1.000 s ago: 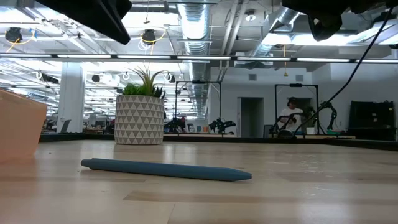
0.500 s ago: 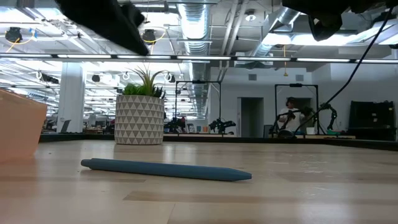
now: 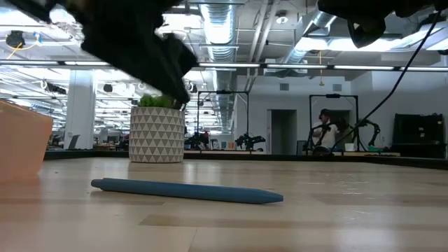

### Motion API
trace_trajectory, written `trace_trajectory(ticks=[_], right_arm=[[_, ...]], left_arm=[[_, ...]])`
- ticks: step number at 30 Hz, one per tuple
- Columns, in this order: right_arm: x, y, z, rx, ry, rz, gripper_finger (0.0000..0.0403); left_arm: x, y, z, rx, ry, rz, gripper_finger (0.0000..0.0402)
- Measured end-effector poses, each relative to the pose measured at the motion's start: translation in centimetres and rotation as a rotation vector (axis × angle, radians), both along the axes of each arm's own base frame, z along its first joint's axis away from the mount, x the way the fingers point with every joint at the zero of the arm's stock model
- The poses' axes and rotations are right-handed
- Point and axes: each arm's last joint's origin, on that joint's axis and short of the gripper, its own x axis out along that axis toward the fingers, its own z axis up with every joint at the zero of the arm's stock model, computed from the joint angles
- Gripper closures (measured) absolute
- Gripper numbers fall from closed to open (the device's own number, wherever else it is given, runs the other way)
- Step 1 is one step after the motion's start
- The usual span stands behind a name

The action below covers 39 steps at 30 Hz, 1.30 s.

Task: Sort pens & pencils
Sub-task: Put the blue pen into the orange bin

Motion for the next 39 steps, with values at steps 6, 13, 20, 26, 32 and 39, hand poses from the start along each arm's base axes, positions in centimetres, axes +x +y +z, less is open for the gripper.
trace_trajectory(ticks=[6,13,20,26,32,39], right_arm=[[-0.1,0.2,0.0,0.001,-0.001,0.009,0.0269],[-0.1,0.2,0.1,0.009,-0.012,0.007,0.0269],[-0.1,0.2,0.1,0.006,-0.009,0.007,0.0269],[-0.1,0.2,0.1,0.006,-0.009,0.007,0.0269],[-0.1,0.2,0.2,0.007,-0.017,0.008,0.0269],[-0.1,0.2,0.1,0.004,-0.012,0.008,0.0269]], left_arm=[[0.5,-0.4,-0.6,-0.026,-0.019,-0.064,0.0326],[0.8,-0.3,-1.6,0.005,0.000,-0.077,0.0326],[1.6,0.1,-2.2,-0.023,-0.027,-0.113,0.0326],[2.7,0.2,-3.8,-0.068,-0.039,-0.142,0.0326],[3.2,0.7,-5.7,-0.077,0.033,-0.120,0.0326],[3.4,0.1,-4.9,-0.115,-0.033,-0.129,0.0326]])
